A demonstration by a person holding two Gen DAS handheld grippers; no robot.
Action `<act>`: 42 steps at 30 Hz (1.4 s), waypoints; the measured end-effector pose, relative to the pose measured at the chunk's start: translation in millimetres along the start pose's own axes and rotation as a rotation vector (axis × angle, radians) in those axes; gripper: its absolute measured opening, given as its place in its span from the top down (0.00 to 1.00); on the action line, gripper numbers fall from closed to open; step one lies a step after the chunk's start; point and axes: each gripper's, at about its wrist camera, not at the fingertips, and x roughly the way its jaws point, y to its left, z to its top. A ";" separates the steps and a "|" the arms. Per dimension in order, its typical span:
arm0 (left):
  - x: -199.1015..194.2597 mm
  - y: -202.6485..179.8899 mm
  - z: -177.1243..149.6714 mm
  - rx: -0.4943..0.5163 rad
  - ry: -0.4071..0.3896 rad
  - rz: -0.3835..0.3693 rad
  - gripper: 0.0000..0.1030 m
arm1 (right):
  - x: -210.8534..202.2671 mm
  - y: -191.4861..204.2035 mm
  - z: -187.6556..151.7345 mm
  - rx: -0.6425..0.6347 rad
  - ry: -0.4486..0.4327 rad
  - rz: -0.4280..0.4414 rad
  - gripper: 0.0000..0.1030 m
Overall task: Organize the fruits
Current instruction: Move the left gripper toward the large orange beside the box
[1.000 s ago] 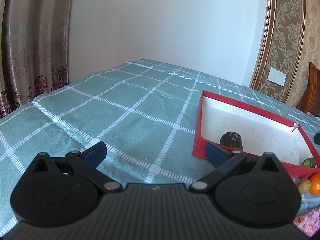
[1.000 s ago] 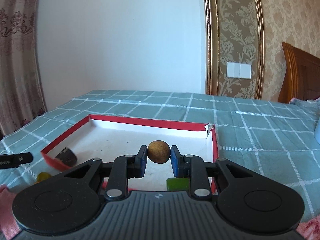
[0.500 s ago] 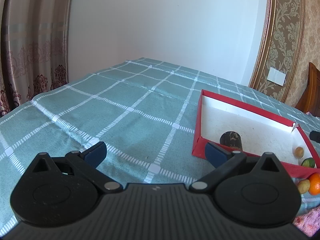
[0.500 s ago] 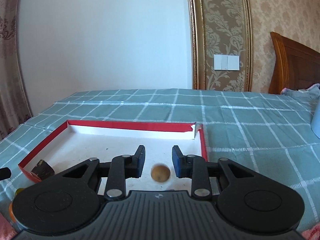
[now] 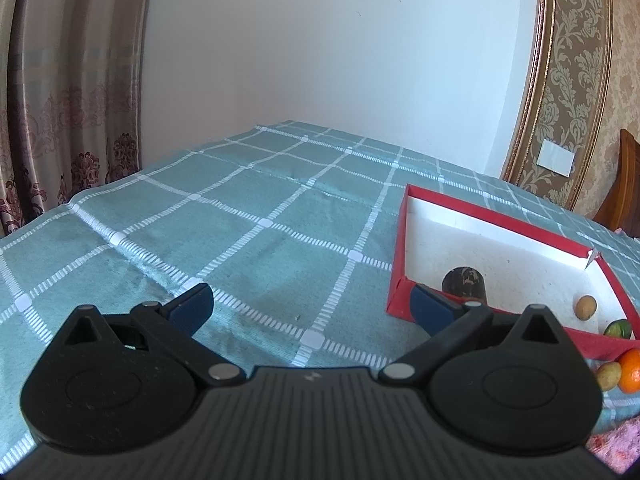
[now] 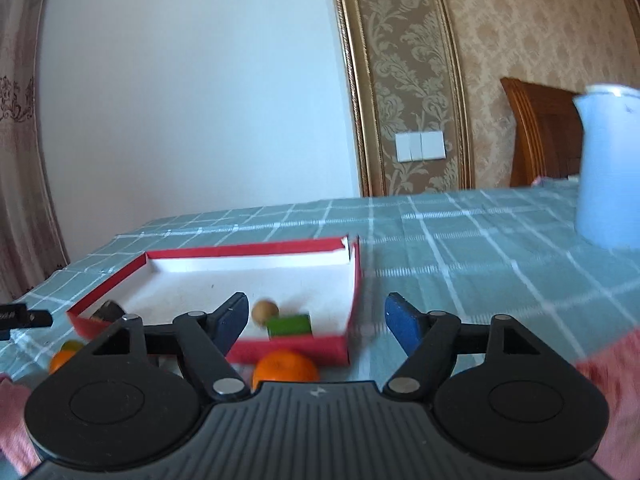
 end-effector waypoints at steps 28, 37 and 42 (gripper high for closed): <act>-70.4 -69.3 -37.8 0.331 -0.038 -0.175 0.46 | 0.0 -20.7 -4.8 0.141 0.027 -0.014 0.17; -83.3 -89.4 -46.5 0.363 -0.042 -0.223 0.46 | 0.9 -20.9 -4.0 0.144 0.028 -0.015 0.17; -71.8 -91.1 -49.2 0.338 0.016 -0.194 0.46 | 1.1 -20.3 -4.2 0.147 0.029 -0.014 0.17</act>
